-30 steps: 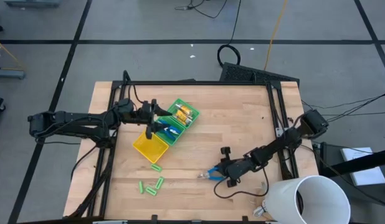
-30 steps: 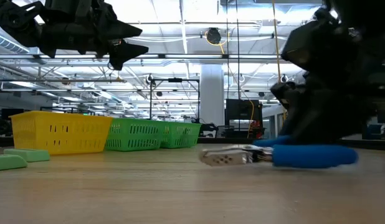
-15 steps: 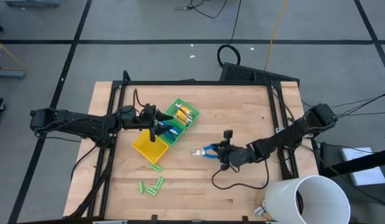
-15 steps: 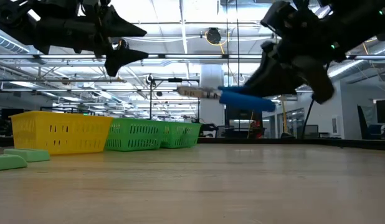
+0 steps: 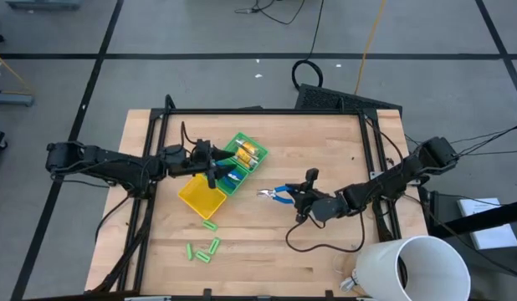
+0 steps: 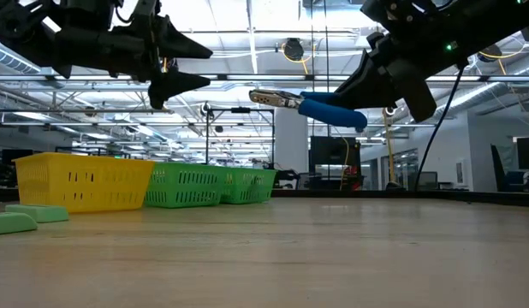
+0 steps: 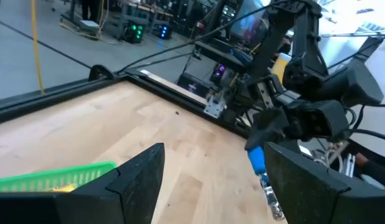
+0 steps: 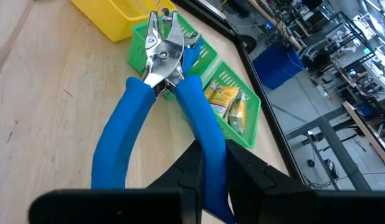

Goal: Pick & Place School Supplies
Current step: Put the blue hole puncher into the bottom green bin

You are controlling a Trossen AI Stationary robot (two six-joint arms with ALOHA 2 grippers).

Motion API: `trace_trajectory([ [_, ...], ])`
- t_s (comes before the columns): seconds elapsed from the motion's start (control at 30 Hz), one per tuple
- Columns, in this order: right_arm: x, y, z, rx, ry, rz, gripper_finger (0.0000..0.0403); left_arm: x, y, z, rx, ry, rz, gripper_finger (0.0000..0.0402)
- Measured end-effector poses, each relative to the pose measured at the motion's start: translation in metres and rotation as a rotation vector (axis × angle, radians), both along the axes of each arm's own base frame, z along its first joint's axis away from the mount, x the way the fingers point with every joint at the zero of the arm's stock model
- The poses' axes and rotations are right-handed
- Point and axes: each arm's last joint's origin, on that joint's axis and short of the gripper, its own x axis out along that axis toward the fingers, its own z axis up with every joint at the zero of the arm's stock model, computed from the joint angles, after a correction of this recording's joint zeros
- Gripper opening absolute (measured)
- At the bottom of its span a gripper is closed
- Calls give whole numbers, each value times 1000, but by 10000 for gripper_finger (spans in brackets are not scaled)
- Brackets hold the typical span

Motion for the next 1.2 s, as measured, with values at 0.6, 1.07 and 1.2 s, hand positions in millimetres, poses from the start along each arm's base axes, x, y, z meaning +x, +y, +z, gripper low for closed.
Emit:
trace_trajectory([
  [0.6, 0, 0, 0, 4, -4, -3, 36, 0, 0, -2, -70, 12, 4, 278],
  [1.07, 5, -13, 2, 4, -15, -50, 35, 0, 0, -3, -70, 17, 4, 278],
  [1.2, 8, -22, 3, -14, -20, -70, 35, 0, 0, -3, -84, 14, 5, 278],
])
